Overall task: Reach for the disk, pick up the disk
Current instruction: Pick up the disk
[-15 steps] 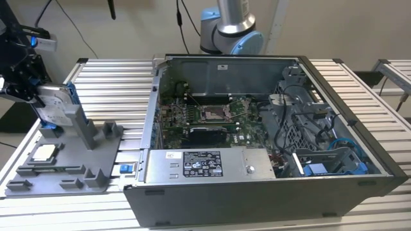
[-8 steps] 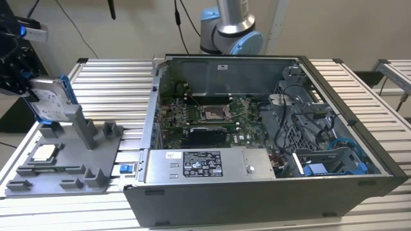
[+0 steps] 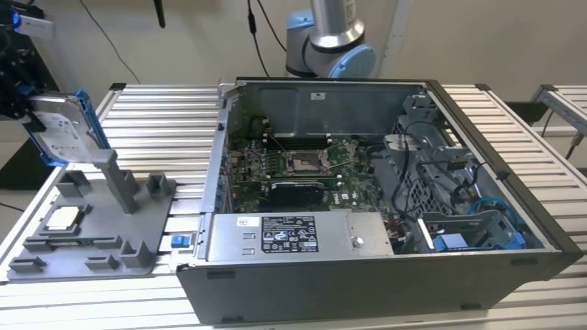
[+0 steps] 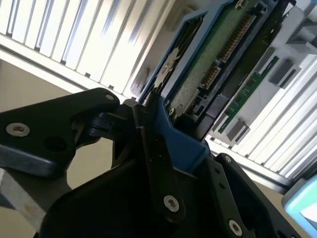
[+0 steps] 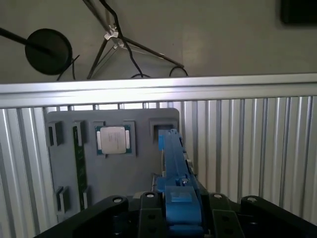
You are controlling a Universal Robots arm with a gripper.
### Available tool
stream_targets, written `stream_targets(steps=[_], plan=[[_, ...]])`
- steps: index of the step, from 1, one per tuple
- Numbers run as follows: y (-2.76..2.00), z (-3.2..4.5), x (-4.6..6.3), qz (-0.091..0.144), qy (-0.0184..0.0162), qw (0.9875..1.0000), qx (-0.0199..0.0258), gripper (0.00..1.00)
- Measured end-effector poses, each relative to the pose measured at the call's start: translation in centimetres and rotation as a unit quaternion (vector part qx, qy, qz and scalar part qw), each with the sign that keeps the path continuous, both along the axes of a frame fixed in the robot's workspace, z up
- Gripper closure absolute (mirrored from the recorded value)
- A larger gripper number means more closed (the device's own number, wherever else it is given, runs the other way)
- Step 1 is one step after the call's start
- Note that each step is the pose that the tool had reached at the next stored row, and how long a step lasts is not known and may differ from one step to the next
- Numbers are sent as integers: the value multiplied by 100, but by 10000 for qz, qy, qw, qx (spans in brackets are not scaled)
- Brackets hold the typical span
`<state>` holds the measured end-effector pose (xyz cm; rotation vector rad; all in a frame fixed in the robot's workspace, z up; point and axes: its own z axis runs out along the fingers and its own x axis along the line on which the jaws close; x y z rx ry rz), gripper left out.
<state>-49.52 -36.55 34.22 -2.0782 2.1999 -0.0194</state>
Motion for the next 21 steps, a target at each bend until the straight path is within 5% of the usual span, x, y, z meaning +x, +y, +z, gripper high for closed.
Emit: stream_targets(steps=[6, 21], plan=[[1, 199, -2, 0, -52, 10000, 0, 100], [0, 718, -2, 0, -114, 9999, 1, 100]])
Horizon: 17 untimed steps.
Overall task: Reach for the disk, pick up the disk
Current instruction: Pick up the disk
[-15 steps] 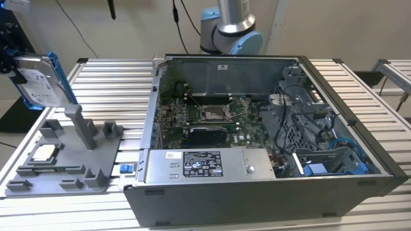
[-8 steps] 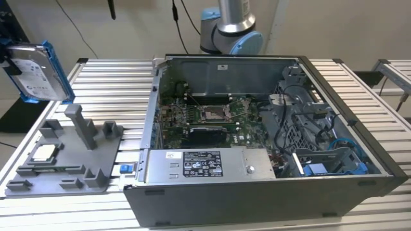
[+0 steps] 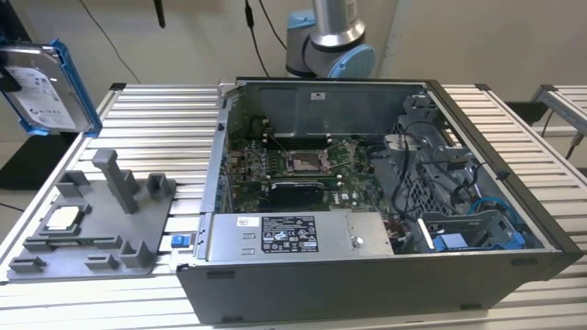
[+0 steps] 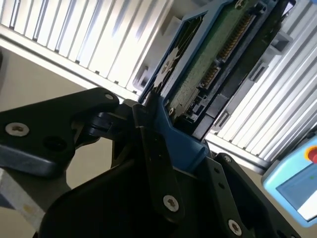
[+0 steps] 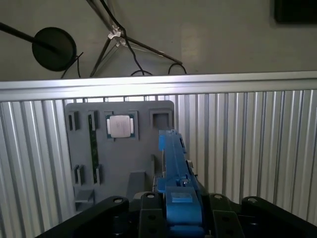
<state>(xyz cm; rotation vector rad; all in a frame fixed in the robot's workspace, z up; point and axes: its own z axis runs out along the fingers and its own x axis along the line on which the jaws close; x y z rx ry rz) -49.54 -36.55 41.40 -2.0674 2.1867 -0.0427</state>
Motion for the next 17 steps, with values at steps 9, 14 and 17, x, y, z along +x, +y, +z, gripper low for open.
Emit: stream_targets(steps=[9, 14, 17], plan=[[0, 343, -1, 0, -9, 10000, 2, 100], [0, 527, 1, 0, -12, 10000, 5, 100], [0, 663, 0, 0, -13, 10000, 6, 100]])
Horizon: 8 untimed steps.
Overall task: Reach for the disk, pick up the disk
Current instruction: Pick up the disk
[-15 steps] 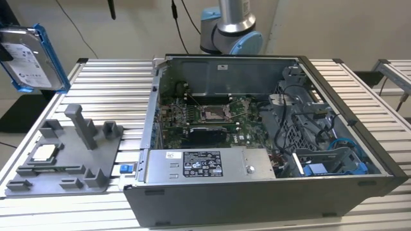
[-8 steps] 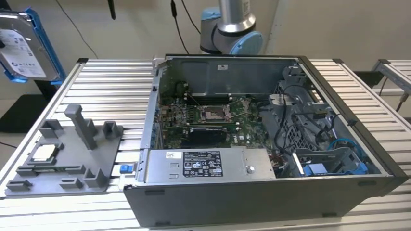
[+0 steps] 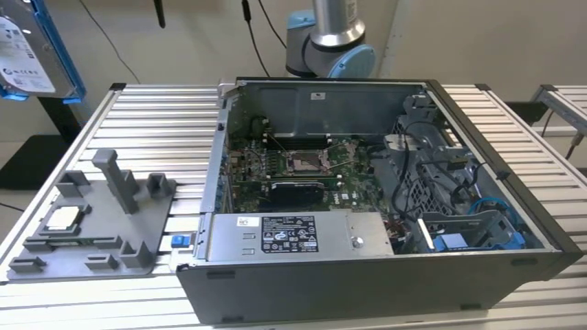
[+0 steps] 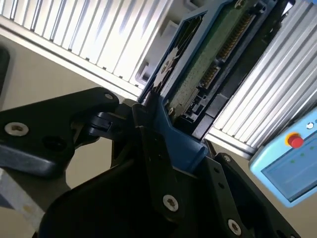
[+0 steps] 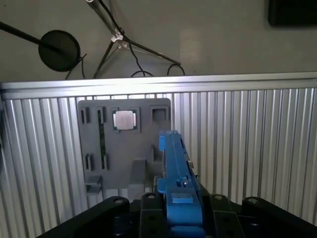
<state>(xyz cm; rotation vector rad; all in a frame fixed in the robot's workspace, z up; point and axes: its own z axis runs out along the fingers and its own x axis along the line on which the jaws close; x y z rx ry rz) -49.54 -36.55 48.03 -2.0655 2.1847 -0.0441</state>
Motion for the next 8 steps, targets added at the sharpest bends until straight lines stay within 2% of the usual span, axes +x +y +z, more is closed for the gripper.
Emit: stream_targets(steps=[4, 8], plan=[[0, 180, 0, 0, 0, 10000, 0, 100], [0, 209, 1, 1, 0, 10000, 2, 100]])
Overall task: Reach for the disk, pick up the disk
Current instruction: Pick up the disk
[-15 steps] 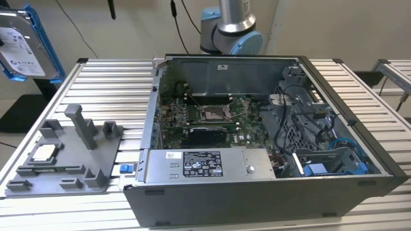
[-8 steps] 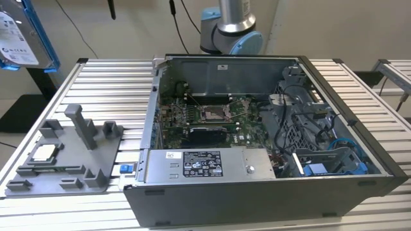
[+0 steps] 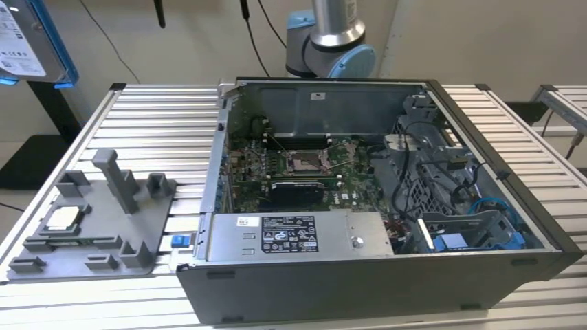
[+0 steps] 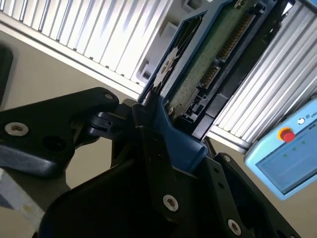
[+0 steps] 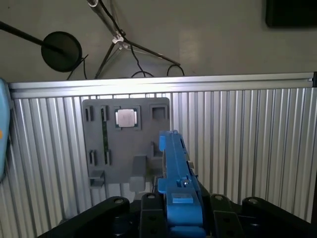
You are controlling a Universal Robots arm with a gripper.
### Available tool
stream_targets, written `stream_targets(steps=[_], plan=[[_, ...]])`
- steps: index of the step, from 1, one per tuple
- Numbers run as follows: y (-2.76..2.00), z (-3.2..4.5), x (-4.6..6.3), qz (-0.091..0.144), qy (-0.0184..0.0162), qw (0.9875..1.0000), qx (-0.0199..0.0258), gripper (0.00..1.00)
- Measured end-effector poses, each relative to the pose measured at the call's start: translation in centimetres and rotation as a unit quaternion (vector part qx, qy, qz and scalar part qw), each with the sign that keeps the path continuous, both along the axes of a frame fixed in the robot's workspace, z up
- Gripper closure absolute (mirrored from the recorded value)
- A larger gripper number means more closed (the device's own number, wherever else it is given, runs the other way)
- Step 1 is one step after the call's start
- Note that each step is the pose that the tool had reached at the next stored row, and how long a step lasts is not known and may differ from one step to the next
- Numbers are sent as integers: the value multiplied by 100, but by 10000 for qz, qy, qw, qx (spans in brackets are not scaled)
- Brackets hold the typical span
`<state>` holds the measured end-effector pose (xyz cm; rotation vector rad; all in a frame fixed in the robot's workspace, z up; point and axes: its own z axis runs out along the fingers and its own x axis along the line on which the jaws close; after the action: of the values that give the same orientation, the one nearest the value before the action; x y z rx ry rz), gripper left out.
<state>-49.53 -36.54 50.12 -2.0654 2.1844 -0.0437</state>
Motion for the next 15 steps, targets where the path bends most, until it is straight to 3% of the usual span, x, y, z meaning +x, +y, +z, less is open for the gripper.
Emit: stream_targets(steps=[7, 15], plan=[[-1, -1, 32, 0, 2, 10000, 3, 100], [0, 0, 296, 0, 20, 10000, 3, 100]])
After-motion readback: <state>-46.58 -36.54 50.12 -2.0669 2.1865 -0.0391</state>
